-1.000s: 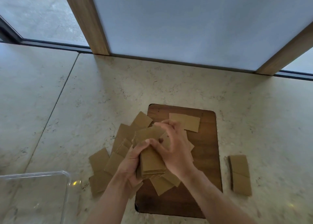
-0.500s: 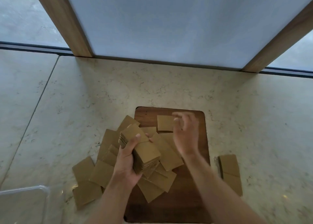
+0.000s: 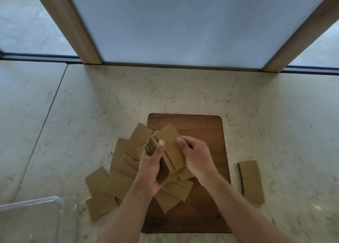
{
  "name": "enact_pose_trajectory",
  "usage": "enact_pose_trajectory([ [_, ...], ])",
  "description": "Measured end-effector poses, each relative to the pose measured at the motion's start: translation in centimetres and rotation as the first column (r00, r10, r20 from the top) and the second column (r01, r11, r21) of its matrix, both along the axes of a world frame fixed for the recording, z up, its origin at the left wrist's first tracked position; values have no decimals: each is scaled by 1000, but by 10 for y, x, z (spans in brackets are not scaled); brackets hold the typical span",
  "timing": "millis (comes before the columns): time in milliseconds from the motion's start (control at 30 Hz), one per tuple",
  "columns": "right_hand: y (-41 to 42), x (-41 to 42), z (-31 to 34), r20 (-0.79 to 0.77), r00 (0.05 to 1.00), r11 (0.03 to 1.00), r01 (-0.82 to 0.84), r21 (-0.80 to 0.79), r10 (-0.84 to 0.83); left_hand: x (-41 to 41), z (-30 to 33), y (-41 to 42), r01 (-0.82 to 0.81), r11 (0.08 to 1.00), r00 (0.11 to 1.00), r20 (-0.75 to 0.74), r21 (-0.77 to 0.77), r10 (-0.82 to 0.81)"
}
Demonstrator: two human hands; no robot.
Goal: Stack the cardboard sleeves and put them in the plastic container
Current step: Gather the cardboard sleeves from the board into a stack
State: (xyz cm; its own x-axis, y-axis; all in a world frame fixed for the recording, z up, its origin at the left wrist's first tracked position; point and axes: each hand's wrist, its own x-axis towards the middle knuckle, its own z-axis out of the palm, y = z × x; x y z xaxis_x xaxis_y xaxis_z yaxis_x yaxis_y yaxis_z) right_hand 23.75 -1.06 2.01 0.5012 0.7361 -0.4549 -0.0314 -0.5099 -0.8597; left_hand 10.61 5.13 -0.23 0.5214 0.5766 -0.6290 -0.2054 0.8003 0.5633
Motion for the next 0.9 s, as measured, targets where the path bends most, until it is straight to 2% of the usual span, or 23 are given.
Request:
enact_pose_trajectory([
  [67,-8,-23,-2,-21,1000,1000,-8,21,9,2,2,-9,11,1000,1000,-3,4,-11],
  [167,-23,-34,-1,-70,995,998,68,-10,-68,-3,2,-25,-38,998,999,-15,-51,37],
  [233,-39,-43,6,-213,949,972,233,-24,-233,0,7,-38,-82,994,995,-67,-72,77],
  [267,-48,-47,10,-361,872,940,337,-46,-330,3,11,-43,-96,994,993,-80,-57,91],
  [300,-58,-51,11,-522,759,909,408,-84,-389,8,15,-49,-99,995,992,-83,-23,96],
  [367,-81,-52,9,-731,569,889,444,-114,-378,14,21,-61,-54,991,991,-113,119,68],
  [433,-103,-49,7,-811,509,885,465,-23,-289,11,25,-68,75,946,984,-177,316,-19],
  [500,-118,-45,6,-826,529,870,482,102,-196,-2,25,-69,211,853,970,-212,478,-120],
  [533,-125,-40,5,-776,602,867,472,158,-187,-8,23,-67,260,817,962,-209,514,-175],
  [567,-130,-34,3,-649,735,883,420,211,-196,-15,22,-63,284,806,957,-208,520,-203],
  [600,-136,-26,1,-436,882,920,306,246,-177,-21,19,-58,290,806,955,-210,517,-209],
  [633,-140,-17,-4,-202,972,951,171,259,-119,-24,15,-55,292,798,955,-206,527,-213],
  [700,-146,1,-18,101,994,965,-61,254,36,-22,7,-58,344,741,939,-215,577,-269],
  [767,-145,10,-36,248,967,947,-140,288,67,-3,-8,-76,333,728,943,-220,600,-250],
  [833,-148,9,-53,313,950,934,-120,335,9,16,-24,-102,214,766,962,-267,606,-58],
  [900,-151,-1,-71,244,965,897,-23,442,-96,28,-37,-117,64,738,949,-270,672,164],
])
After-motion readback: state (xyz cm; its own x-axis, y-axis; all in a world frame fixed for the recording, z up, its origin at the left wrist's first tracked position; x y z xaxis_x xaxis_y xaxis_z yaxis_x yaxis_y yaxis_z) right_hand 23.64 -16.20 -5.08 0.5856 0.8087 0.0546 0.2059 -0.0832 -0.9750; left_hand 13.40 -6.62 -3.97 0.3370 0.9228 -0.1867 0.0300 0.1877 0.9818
